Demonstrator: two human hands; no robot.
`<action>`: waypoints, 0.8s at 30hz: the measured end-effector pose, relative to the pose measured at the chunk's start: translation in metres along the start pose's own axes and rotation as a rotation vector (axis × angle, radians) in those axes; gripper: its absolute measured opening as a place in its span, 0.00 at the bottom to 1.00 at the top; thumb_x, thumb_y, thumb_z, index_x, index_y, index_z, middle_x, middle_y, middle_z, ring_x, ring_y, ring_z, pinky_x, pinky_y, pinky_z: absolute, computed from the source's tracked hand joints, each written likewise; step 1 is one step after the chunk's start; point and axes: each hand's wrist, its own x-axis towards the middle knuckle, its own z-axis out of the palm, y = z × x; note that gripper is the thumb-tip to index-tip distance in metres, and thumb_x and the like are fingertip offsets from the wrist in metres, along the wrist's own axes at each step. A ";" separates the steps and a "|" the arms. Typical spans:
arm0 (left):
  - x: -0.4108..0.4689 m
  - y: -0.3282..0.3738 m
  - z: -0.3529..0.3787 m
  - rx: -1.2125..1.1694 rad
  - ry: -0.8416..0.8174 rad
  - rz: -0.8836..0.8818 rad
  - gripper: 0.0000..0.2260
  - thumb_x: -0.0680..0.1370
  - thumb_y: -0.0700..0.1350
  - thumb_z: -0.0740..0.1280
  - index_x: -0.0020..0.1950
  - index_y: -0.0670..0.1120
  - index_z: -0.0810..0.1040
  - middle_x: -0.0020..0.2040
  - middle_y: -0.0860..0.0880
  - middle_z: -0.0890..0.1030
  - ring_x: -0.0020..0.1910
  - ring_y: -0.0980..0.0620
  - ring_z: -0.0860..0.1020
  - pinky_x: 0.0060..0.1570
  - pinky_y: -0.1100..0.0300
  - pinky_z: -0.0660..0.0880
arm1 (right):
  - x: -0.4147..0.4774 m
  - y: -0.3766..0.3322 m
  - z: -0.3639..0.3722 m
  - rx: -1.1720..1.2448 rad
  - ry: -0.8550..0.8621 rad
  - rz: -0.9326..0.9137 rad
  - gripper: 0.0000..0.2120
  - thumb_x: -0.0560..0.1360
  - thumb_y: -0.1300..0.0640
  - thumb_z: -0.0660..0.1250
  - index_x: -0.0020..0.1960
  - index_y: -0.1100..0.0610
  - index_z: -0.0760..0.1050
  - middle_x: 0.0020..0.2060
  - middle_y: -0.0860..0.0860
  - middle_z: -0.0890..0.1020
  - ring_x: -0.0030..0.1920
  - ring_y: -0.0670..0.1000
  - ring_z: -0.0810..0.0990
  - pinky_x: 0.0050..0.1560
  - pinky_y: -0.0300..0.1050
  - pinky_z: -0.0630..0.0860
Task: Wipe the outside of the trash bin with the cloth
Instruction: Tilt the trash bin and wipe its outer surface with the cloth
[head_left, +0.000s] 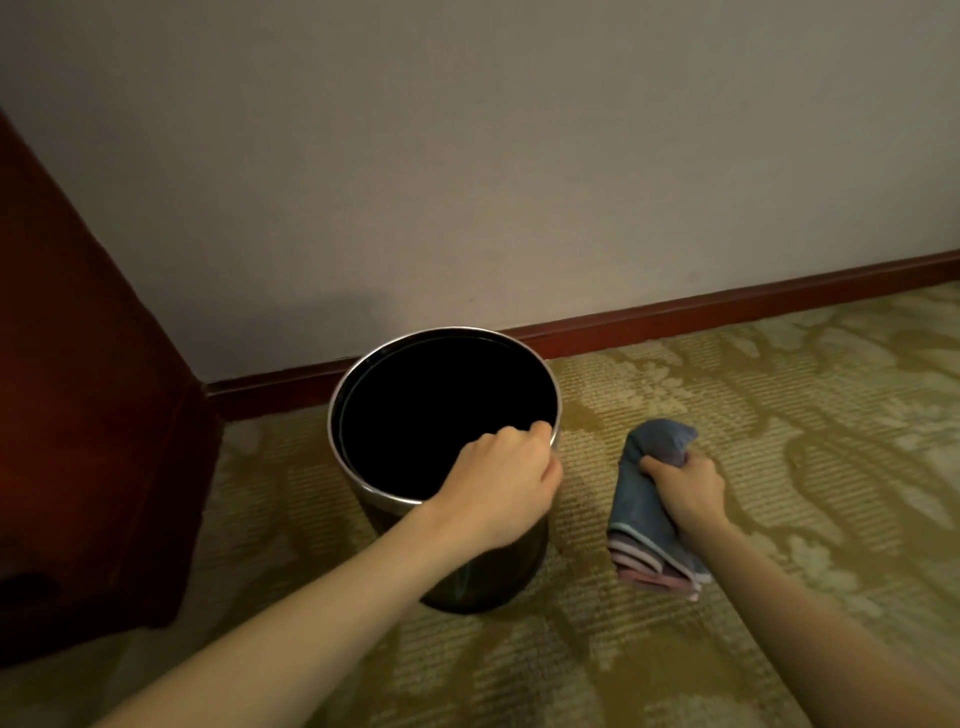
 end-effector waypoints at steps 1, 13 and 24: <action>-0.007 -0.005 -0.004 0.024 0.004 0.051 0.10 0.80 0.49 0.54 0.50 0.47 0.72 0.39 0.50 0.79 0.37 0.49 0.79 0.34 0.53 0.76 | -0.001 0.001 0.002 -0.005 -0.001 0.008 0.11 0.69 0.53 0.70 0.41 0.60 0.73 0.36 0.59 0.78 0.36 0.57 0.77 0.31 0.45 0.69; -0.056 -0.110 -0.055 0.301 0.043 0.515 0.21 0.79 0.57 0.55 0.36 0.45 0.77 0.32 0.50 0.79 0.30 0.51 0.79 0.27 0.58 0.75 | -0.023 0.004 0.023 0.002 -0.084 0.026 0.11 0.72 0.55 0.69 0.39 0.61 0.71 0.38 0.61 0.77 0.38 0.60 0.76 0.32 0.48 0.70; -0.059 -0.094 -0.041 0.290 0.104 0.393 0.23 0.80 0.57 0.53 0.39 0.45 0.79 0.28 0.50 0.80 0.27 0.52 0.79 0.23 0.56 0.75 | -0.032 -0.002 0.024 0.068 -0.147 0.003 0.11 0.71 0.55 0.69 0.45 0.64 0.74 0.36 0.57 0.77 0.35 0.54 0.76 0.27 0.44 0.66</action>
